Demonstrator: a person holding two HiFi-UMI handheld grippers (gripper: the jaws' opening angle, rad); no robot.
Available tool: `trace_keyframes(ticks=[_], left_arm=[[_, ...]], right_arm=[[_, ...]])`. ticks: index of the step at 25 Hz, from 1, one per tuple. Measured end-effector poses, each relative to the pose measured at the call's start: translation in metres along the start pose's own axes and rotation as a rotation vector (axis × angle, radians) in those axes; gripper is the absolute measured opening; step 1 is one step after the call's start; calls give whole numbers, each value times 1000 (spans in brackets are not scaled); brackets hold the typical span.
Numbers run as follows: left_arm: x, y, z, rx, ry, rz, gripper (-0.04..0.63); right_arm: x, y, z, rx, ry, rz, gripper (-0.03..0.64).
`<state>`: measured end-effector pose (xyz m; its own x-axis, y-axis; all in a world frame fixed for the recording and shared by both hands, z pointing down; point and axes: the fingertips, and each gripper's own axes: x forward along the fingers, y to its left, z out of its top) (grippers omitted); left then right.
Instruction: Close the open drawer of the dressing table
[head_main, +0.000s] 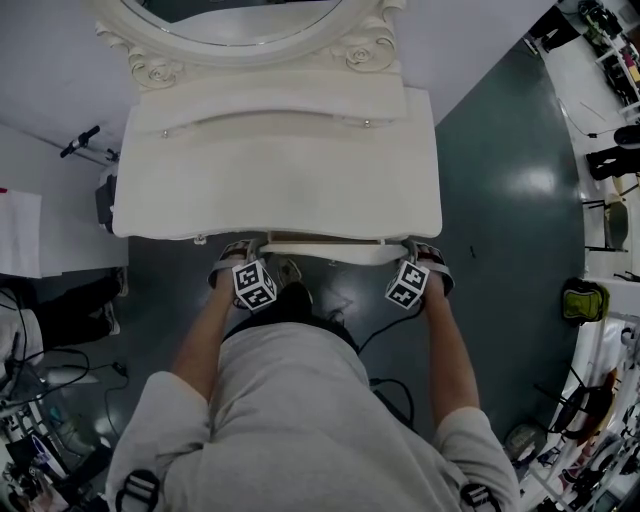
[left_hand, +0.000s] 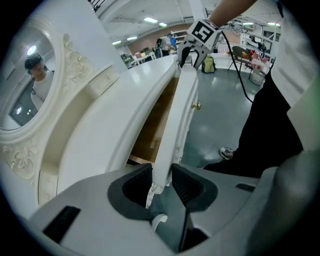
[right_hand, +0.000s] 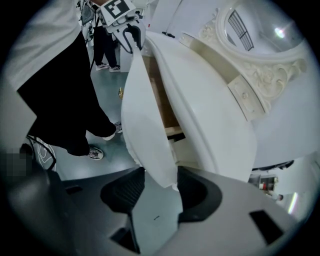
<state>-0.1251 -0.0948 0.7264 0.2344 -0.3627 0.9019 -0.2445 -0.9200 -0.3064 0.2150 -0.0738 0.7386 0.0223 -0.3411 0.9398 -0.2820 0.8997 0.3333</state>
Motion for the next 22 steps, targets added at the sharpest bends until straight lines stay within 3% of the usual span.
trace_keyframes(ticks=[10,22], left_arm=[[2,3,2,-16,-12,-6,127],[-1,5,4,-119,-3,108,135]], right_arm=[[0,-5,0,23,11,-25,202],[-8,-9,-5,129,9,-145,207]])
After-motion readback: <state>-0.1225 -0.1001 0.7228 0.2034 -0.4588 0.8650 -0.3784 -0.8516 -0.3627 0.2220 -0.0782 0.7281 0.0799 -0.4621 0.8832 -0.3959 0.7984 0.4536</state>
